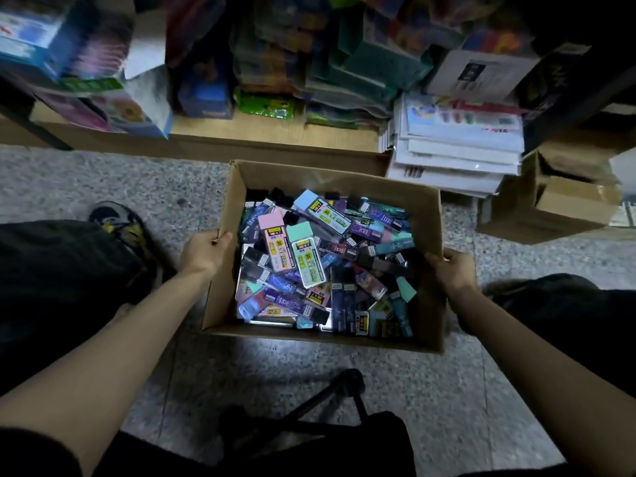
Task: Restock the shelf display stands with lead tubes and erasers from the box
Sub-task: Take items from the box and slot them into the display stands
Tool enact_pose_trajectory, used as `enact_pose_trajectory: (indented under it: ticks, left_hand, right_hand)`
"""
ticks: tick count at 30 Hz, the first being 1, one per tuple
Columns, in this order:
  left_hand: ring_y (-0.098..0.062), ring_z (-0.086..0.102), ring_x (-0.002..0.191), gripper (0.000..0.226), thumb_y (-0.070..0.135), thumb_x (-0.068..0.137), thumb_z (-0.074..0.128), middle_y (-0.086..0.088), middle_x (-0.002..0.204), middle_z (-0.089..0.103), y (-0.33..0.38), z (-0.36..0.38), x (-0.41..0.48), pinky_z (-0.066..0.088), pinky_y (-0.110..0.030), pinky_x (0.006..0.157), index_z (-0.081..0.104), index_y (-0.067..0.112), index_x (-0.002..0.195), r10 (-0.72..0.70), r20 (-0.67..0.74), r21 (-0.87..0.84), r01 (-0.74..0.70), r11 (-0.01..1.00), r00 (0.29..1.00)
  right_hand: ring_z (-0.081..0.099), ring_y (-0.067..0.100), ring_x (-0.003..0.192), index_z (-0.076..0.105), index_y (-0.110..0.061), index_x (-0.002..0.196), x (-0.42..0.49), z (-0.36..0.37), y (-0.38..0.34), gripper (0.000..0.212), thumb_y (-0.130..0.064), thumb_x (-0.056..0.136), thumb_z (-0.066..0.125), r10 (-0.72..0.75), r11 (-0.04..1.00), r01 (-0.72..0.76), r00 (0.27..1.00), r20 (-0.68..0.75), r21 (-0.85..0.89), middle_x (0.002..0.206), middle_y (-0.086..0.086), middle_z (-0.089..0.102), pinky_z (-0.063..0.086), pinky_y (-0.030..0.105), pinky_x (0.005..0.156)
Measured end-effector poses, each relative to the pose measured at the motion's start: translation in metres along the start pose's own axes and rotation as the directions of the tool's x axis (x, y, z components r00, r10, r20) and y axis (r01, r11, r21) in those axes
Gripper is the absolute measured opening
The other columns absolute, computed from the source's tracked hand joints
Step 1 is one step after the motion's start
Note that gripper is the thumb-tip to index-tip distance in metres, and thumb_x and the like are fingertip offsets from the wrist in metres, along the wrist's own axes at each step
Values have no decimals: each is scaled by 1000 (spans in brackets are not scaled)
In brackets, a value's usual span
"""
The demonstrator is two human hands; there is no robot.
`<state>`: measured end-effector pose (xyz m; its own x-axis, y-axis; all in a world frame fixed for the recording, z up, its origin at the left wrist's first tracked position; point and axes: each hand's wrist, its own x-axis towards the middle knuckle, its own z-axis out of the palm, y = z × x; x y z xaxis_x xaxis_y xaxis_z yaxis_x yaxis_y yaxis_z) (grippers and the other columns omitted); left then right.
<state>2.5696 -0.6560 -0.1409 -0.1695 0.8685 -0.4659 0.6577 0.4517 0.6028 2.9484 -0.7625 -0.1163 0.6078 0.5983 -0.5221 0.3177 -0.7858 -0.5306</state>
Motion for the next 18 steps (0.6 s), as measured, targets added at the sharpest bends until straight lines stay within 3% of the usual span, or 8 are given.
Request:
enact_pose_trajectory:
  ticks: [3,5,7,8,11,13,16,18]
  left_hand:
    - [-46,59,98,33,27,93,55,-32,101,63,13,0,-8,43,-38,73,63,-4,98,9,-5,150,-8,989,1000]
    - [-43,50,110,39,28,89,59,-30,118,53,28,3,-20,40,-44,88,55,-3,113,116,-162,375,-47,926,980]
    - [-42,46,113,44,27,86,62,-27,123,47,49,8,-31,36,-47,95,51,-2,118,258,-266,408,-134,903,929]
    - [-42,48,111,43,28,87,62,-25,121,48,59,13,-34,38,-47,93,51,-1,117,287,-242,378,-182,908,927]
    - [-37,54,108,45,37,87,61,-19,118,53,74,33,-40,46,-44,88,53,5,118,217,-30,230,-205,951,976]
    - [-36,52,112,57,48,82,64,-17,122,50,69,44,-44,46,-45,88,50,7,121,80,-10,226,-76,971,997]
    - [-38,43,120,79,57,73,69,-21,129,43,55,57,-47,41,-47,93,44,2,124,-100,-71,244,114,963,992]
    - [-38,40,123,80,55,73,70,-23,130,42,50,63,-43,39,-47,95,44,0,124,-134,-58,236,144,961,989]
  right_hand:
    - [56,25,85,62,-3,114,-2,-4,-10,26,-13,91,55,-24,997,28,998,53,-77,110,20,65,42,30,68]
    - [52,30,103,55,-2,121,-6,-6,-18,33,-9,89,55,-232,941,202,969,-81,-273,122,21,56,42,36,84]
    - [47,33,113,54,-3,120,-13,-4,-30,33,-9,87,55,-513,812,415,842,-164,-410,125,19,51,37,37,94]
    - [49,30,109,56,-5,116,-16,0,-37,29,-10,88,56,-557,787,472,820,-131,-397,122,17,53,39,34,90]
    - [57,21,96,58,-9,112,-22,25,-45,27,-25,90,59,-431,842,465,885,178,-273,115,12,60,47,25,77]
    - [52,32,111,49,-9,126,-27,45,-35,50,-38,87,62,-306,823,423,892,332,-379,126,16,53,47,37,91]
    - [36,34,126,42,-10,131,-38,70,-15,66,-51,82,61,-308,751,400,916,257,-525,136,17,43,34,40,101]
    - [33,33,130,41,-9,131,-46,84,-9,73,-54,79,64,-364,719,410,910,200,-562,136,16,43,30,41,103]
